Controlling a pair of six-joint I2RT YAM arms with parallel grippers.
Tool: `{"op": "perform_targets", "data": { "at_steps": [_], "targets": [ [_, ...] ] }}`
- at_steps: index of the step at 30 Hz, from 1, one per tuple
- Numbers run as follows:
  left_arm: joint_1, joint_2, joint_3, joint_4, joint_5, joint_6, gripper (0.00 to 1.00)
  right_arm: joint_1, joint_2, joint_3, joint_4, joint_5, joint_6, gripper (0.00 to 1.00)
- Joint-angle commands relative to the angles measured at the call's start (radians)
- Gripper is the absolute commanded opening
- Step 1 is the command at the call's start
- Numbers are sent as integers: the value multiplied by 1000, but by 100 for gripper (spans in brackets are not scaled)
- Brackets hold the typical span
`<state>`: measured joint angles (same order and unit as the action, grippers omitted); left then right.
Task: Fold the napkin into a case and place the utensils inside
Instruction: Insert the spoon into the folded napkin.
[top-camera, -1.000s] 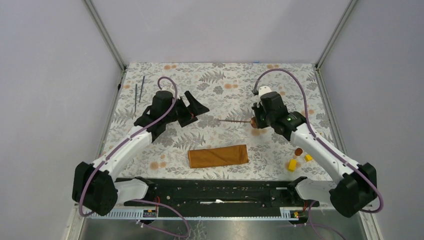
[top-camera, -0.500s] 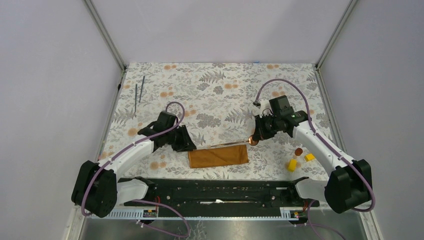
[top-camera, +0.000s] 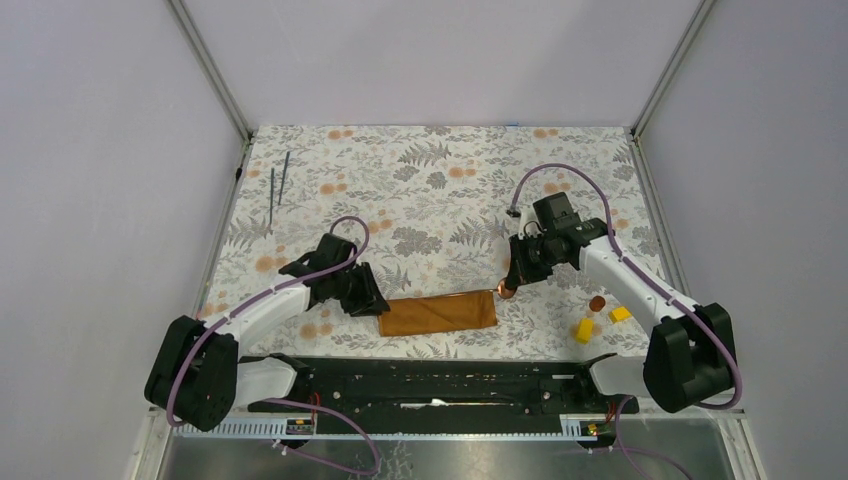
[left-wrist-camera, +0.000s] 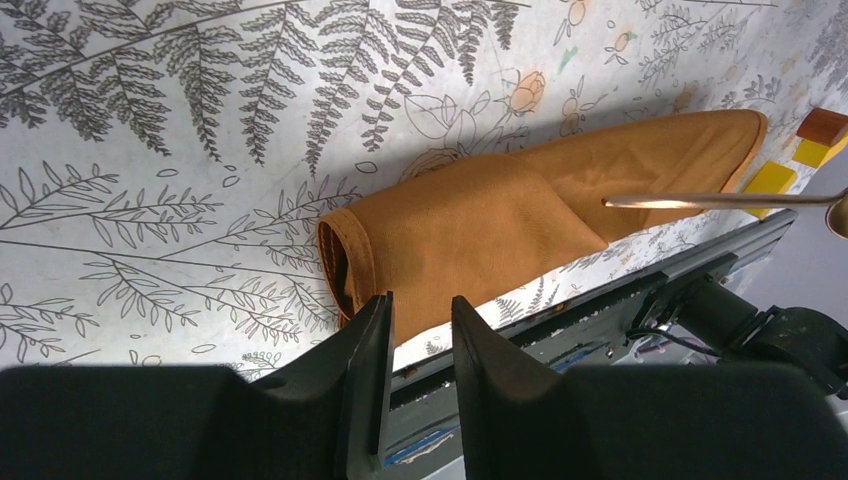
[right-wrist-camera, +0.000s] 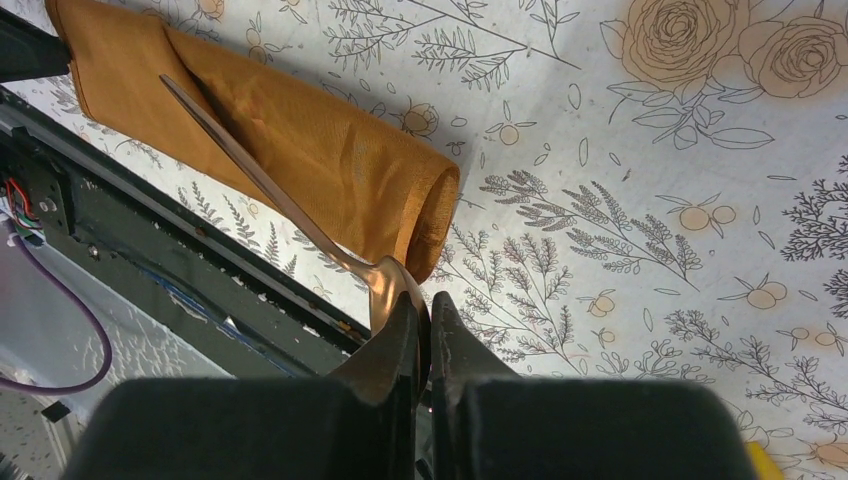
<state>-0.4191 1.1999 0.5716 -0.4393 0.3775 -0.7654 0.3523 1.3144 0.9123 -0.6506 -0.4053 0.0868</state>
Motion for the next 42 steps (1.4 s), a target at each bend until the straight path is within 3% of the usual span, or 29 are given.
{"op": "perform_targets", "data": {
  "at_steps": [1, 22, 42],
  "targets": [
    [0, 8, -19, 34, -33, -16, 34, 2, 14, 52, -32, -31, 17, 0],
    [-1, 9, -64, 47, -53, -37, 34, 34, 64, -10, 44, -45, 64, 0],
    [-1, 3, -92, 68, -55, -50, 28, 69, 96, -38, 103, -38, 108, 0]
  ]
}}
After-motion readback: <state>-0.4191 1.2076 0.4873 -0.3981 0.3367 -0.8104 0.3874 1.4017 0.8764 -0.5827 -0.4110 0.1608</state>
